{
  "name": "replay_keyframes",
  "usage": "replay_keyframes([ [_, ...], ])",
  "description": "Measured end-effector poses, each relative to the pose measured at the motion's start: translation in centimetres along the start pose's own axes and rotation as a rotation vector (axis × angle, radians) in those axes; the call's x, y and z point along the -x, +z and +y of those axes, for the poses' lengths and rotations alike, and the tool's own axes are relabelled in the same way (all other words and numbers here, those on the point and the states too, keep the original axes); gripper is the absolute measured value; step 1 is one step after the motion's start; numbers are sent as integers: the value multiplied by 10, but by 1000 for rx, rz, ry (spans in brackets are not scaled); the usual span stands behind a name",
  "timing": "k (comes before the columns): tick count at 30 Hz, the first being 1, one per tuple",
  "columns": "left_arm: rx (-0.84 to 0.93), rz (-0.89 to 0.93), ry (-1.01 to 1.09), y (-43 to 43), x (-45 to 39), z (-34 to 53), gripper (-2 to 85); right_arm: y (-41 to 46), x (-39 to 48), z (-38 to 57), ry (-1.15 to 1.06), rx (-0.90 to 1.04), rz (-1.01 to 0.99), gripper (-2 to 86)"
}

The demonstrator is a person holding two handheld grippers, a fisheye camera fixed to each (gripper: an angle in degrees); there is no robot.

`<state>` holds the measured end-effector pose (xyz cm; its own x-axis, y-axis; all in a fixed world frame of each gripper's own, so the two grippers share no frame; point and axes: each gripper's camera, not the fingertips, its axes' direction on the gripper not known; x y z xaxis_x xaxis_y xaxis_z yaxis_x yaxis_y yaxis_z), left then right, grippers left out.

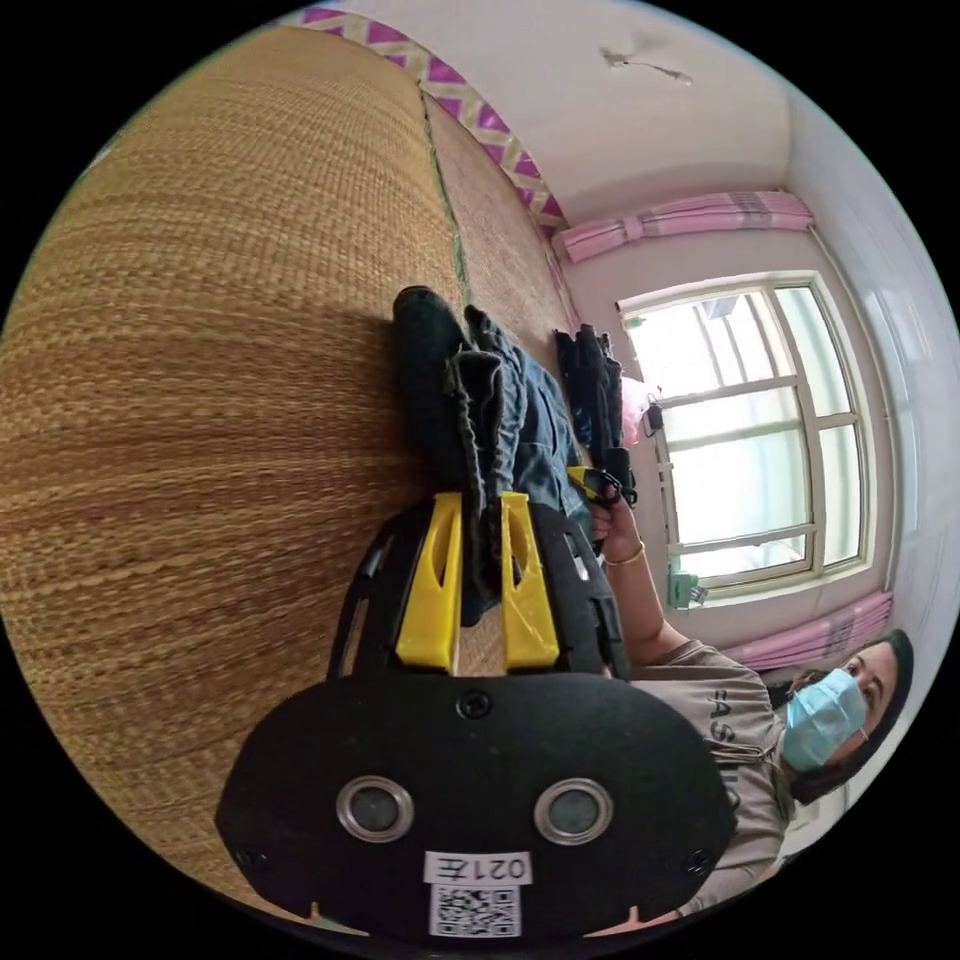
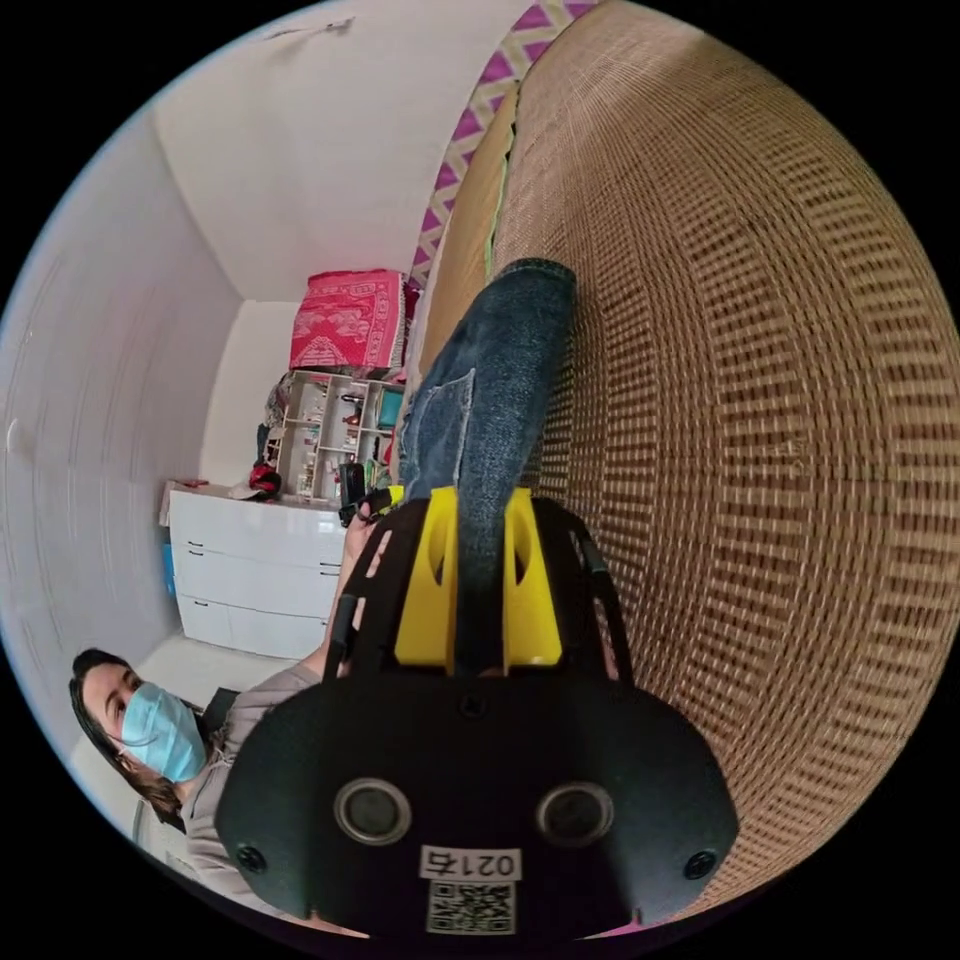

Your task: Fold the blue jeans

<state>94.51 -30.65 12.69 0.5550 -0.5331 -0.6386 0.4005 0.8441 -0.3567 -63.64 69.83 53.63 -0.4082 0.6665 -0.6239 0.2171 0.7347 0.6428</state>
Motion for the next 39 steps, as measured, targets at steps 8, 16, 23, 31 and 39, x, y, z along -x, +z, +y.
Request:
replay_keyframes([
  [8, 43, 38, 252, 73, -185, -75, 57, -155, 27, 12, -145, -103, 13, 69],
  [16, 78, 167, 408, 269, -379, -248, 62, -425, 78, 18, -243, -462, 153, 71],
  [23, -38, 141, 250, 407, -399, -304, 4, -558, 29, -26, -116, -700, 182, 102],
  [31, 34, 147, 257, 382, -239, -211, -9, -546, 34, 18, -1, -820, 384, 81],
  [39, -80, 317, 384, 255, -173, -11, -10, -316, 278, -25, -489, -430, 441, 72],
])
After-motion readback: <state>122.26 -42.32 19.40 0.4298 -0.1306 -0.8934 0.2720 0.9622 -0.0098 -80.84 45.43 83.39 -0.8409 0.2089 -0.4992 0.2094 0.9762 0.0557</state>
